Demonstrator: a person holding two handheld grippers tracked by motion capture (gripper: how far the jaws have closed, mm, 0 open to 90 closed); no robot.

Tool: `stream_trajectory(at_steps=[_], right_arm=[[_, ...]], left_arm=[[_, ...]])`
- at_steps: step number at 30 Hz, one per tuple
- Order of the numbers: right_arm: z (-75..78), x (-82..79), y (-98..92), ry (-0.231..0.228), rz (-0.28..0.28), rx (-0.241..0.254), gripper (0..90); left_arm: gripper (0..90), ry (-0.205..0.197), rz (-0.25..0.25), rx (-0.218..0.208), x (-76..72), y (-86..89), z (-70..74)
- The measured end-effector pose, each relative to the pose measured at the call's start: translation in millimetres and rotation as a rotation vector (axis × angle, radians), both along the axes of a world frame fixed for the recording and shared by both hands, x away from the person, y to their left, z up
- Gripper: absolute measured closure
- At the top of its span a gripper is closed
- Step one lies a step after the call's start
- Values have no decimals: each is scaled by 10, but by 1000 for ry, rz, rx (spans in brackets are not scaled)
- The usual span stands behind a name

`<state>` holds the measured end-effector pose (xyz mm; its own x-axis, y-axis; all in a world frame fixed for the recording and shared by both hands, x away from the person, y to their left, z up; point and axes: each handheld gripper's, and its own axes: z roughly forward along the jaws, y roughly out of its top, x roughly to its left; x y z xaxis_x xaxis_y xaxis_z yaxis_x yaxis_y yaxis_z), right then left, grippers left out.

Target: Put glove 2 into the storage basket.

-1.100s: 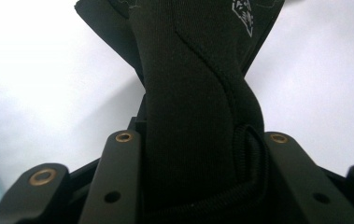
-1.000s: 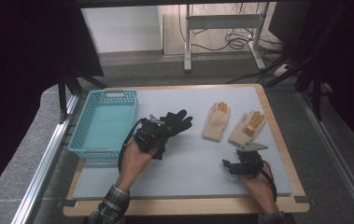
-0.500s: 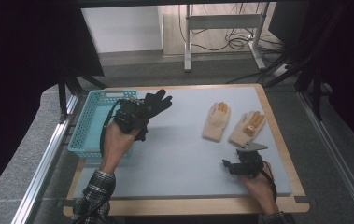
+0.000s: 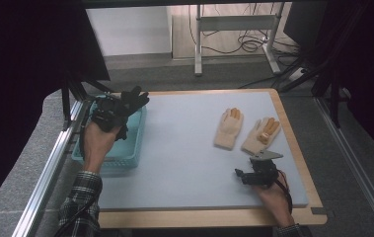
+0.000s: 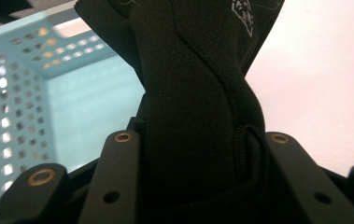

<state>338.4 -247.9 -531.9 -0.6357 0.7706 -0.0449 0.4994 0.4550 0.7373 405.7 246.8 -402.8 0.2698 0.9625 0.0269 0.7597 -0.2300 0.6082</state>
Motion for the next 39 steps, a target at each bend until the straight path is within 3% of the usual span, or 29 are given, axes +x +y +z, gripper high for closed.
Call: stream_trajectory(at_steps=[1,6,10,15,21,27,30,33,35,37,39], right_arm=[[0,0,0,0,0,0,231],[0,0,0,1,0,1,231],[0,0,0,1,0,1,231],[0,1,0,1,0,1,231],[0,1,0,1,0,1,231],[0,1,0,1,0,1,230],[0,1,0,1,0,1,231],[0,1,0,1,-1,1,230],[0,1,0,0,0,1,230],[0,1,0,0,0,1,230],[0,1,0,0,0,1,231]], left_arm=[[639,8,30,-3,18,112,-36],[638,34,76,1,72,284,-152],[635,77,115,10,147,421,-312],[631,153,176,49,261,583,-563],[625,204,222,95,325,681,-726],[601,241,229,140,397,694,-856],[461,264,231,156,428,699,-900],[253,309,201,161,452,711,-940],[153,305,196,155,441,723,-925],[123,307,195,147,434,733,-906],[91,287,183,102,399,761,-844]])
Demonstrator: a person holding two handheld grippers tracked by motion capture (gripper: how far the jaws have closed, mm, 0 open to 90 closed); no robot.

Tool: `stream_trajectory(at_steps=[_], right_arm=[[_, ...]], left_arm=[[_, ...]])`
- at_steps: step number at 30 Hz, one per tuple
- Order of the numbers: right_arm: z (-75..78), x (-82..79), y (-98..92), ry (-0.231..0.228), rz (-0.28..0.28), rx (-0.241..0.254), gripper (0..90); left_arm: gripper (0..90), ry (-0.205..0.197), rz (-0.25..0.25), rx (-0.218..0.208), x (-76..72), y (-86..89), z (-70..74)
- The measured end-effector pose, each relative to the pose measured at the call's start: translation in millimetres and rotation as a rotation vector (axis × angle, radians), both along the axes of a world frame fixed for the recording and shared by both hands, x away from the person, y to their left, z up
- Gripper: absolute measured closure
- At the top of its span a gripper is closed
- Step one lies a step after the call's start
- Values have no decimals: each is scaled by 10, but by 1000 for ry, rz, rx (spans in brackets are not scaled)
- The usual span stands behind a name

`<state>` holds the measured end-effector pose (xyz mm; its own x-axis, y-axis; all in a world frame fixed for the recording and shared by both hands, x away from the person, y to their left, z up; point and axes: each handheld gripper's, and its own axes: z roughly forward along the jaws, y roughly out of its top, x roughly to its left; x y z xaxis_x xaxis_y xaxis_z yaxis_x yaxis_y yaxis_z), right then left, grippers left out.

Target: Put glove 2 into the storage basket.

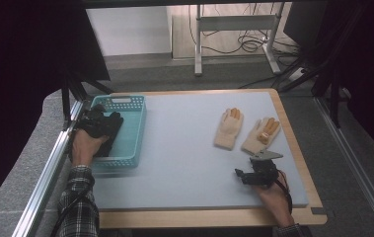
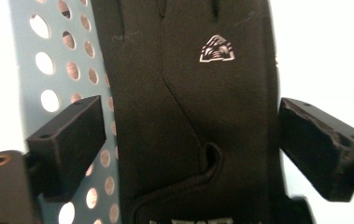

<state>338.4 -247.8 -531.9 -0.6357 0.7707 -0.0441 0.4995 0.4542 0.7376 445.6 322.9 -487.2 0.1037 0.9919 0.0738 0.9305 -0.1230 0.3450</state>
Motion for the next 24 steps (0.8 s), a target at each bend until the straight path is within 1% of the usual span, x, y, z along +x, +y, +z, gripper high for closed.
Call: stream_trajectory(at_steps=[1,2,3,4,5,6,7,8,9,11,12,13,15,16,17,18,19,21,22,23,24], right_arm=[[0,0,0,0,0,0,231],[0,0,0,-1,0,-1,231],[0,0,0,-1,0,-1,231],[0,0,0,0,0,0,230],[0,0,0,0,0,0,230],[0,0,1,-1,0,-1,231],[0,0,1,-1,0,-1,231],[0,0,1,-1,0,-1,230],[0,0,1,-1,1,-1,231],[0,0,1,-1,1,-1,231],[0,0,1,-1,1,-1,230],[0,0,1,-1,1,-1,230],[-1,0,1,-1,1,-1,230],[0,0,0,-1,1,-2,230],[0,0,0,-1,1,-2,230],[0,-1,1,-1,0,-1,230],[0,-1,1,-1,0,-1,230],[0,-1,1,-1,0,-2,230],[0,-1,0,-1,1,-2,230],[0,-1,0,-1,1,-2,230],[0,-1,0,-1,1,-2,230]], left_arm=[[63,-17,-2,-17,-17,10,26],[51,-60,-14,-83,-70,44,112],[45,-60,-14,-83,-70,44,112],[40,-109,-29,-149,-128,67,188],[39,-109,-29,-149,-128,67,188],[40,-158,-42,-207,-188,64,249],[40,-158,-42,-207,-188,64,249],[40,-188,-60,-240,-233,45,284],[35,-206,-72,-253,-262,26,302],[32,-230,-96,-264,-310,-19,322],[28,-247,-125,-265,-353,-79,332],[25,-247,-125,-265,-353,-79,332],[20,-265,-159,-251,-401,-160,346],[18,-282,-189,-246,-442,-227,361],[17,-282,-189,-246,-442,-227,361],[16,-305,-215,-252,-486,-304,377],[16,-305,-215,-252,-486,-304,377],[16,-323,-246,-257,-533,-382,397],[16,-336,-265,-252,-567,-451,408],[16,-336,-265,-252,-567,-451,408],[17,-344,-287,-249,-597,-514,416]])
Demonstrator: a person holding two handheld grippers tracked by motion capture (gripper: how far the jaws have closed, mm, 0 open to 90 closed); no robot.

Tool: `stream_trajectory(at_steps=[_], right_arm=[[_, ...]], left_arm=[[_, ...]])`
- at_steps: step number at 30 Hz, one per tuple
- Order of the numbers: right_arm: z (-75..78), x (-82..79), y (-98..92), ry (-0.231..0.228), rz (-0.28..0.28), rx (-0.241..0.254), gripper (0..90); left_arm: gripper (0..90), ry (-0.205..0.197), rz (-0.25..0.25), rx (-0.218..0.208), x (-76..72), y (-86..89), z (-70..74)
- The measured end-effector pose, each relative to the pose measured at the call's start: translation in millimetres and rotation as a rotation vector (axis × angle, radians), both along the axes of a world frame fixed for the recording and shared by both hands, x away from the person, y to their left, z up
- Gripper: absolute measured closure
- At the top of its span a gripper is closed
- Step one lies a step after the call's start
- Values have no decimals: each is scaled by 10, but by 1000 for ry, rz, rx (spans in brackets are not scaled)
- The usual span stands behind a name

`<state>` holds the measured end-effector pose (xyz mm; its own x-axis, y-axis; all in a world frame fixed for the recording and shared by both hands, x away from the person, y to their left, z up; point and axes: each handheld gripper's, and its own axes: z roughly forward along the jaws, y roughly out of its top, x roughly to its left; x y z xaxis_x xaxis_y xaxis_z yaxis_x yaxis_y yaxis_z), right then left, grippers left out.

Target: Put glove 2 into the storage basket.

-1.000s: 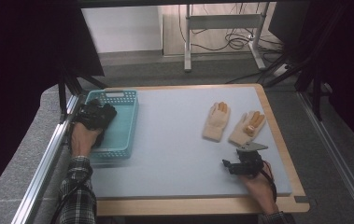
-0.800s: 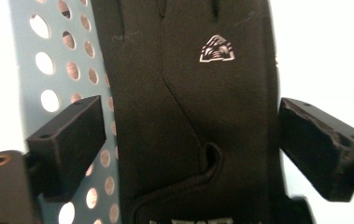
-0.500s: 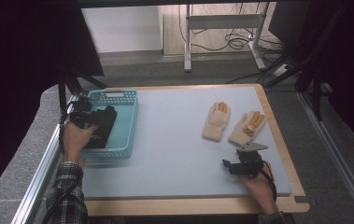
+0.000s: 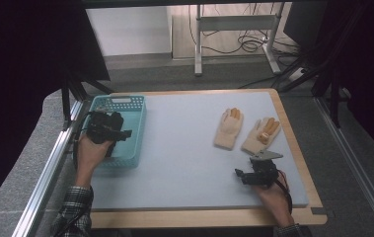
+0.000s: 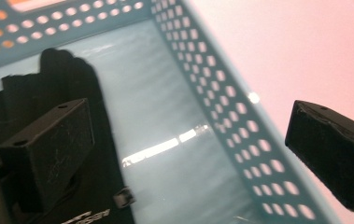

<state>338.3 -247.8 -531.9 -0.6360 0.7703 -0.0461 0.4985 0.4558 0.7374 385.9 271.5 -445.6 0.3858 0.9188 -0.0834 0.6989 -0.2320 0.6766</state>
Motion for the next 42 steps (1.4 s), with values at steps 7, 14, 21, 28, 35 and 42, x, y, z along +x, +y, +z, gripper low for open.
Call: stream_trajectory(at_steps=[7,14,21,28,35,42], right_arm=[[0,0,0,0,0,0,230],[-1,0,0,0,0,0,230],[-1,0,1,-1,0,-1,230],[-1,0,0,0,0,-1,230],[-1,1,0,0,0,0,230],[0,2,0,2,-1,2,230]], left_arm=[[20,-31,-67,-33,-118,-211,12],[21,-84,-159,-69,-321,-549,22],[21,-113,-228,-100,-480,-834,-20],[22,-147,-306,-74,-696,-1185,-164],[23,-137,-322,-95,-851,-1312,-410],[23,-101,-307,-45,-948,-1334,-722]])
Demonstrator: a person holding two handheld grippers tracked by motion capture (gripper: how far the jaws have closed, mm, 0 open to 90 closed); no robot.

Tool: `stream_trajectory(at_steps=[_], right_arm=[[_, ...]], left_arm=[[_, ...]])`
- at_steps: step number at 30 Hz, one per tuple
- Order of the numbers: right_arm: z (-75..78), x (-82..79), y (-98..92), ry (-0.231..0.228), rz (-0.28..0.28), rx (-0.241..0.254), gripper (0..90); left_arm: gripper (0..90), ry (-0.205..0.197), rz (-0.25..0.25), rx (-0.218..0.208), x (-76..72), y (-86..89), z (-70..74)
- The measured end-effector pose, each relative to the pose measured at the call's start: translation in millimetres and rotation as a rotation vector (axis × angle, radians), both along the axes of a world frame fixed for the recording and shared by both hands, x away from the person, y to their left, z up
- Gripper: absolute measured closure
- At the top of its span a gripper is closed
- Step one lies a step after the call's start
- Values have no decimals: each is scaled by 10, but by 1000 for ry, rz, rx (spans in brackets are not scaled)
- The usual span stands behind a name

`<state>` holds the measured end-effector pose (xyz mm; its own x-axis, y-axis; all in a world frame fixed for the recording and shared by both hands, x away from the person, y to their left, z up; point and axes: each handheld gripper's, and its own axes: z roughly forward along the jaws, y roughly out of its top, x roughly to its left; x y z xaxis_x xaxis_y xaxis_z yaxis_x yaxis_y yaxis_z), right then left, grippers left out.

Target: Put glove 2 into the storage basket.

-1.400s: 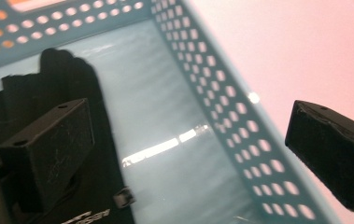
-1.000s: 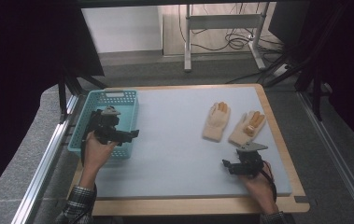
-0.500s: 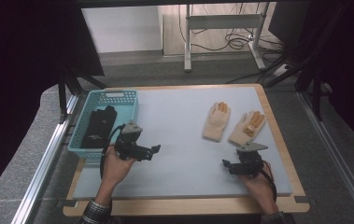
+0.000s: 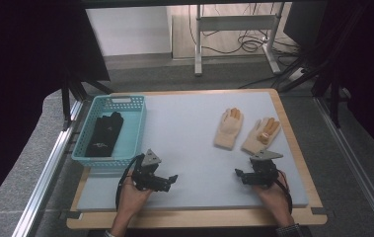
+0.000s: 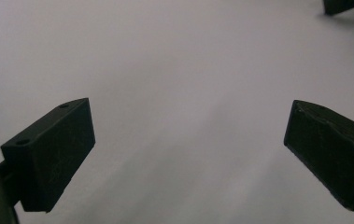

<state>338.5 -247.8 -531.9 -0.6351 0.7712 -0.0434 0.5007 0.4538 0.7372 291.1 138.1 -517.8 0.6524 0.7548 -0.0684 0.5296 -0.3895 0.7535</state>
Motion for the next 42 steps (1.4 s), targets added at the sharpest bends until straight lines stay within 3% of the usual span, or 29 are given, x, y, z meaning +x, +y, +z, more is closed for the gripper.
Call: stream_trajectory(at_steps=[6,8,9,11,20,24,27,32,37,42], right_arm=[[1,2,0,3,1,0,228],[1,3,0,3,1,2,227],[1,3,-1,3,1,3,227],[1,4,0,3,2,2,226],[9,-3,4,1,-1,2,234],[47,15,10,5,6,44,266],[111,61,58,-5,16,42,294],[225,204,96,-16,18,55,351],[334,543,83,-7,2,72,414],[378,839,132,-23,2,52,413]], left_arm=[[29,19,30,36,-68,51,-221],[30,30,38,97,-79,60,-282],[31,30,49,99,-85,70,-305],[31,45,54,61,-83,101,-322],[31,42,57,61,-84,94,-332],[32,40,58,60,-86,93,-334],[32,40,58,61,-87,94,-333],[32,41,56,65,-88,97,-332],[32,40,57,63,-90,96,-333],[32,40,57,63,-90,97,-333]])
